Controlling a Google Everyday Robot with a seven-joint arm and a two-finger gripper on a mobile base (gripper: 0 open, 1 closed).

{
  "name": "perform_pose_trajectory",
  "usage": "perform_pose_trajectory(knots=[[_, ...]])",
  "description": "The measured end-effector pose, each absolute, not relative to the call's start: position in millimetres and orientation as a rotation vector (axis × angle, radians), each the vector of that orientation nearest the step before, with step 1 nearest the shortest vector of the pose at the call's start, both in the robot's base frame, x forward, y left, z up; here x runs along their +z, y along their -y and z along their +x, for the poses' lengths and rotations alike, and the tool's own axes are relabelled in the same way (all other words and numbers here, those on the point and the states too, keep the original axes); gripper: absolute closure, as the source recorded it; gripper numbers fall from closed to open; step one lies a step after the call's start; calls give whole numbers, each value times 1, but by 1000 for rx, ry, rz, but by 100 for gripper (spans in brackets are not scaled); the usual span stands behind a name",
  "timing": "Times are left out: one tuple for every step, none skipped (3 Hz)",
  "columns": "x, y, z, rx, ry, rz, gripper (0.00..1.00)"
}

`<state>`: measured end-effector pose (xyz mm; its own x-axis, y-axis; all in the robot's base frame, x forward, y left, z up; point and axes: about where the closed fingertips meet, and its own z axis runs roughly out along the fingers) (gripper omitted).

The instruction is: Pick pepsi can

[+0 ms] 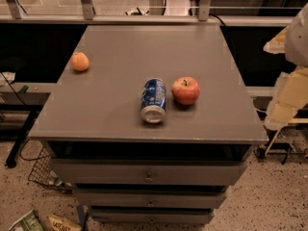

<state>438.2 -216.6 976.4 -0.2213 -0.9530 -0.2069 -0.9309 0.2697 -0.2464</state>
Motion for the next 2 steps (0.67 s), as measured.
perform_pose_trajectory(knots=[[976, 217, 438, -99, -2231, -1724, 0], [977, 196, 457, -86, -2138, -1863, 0]])
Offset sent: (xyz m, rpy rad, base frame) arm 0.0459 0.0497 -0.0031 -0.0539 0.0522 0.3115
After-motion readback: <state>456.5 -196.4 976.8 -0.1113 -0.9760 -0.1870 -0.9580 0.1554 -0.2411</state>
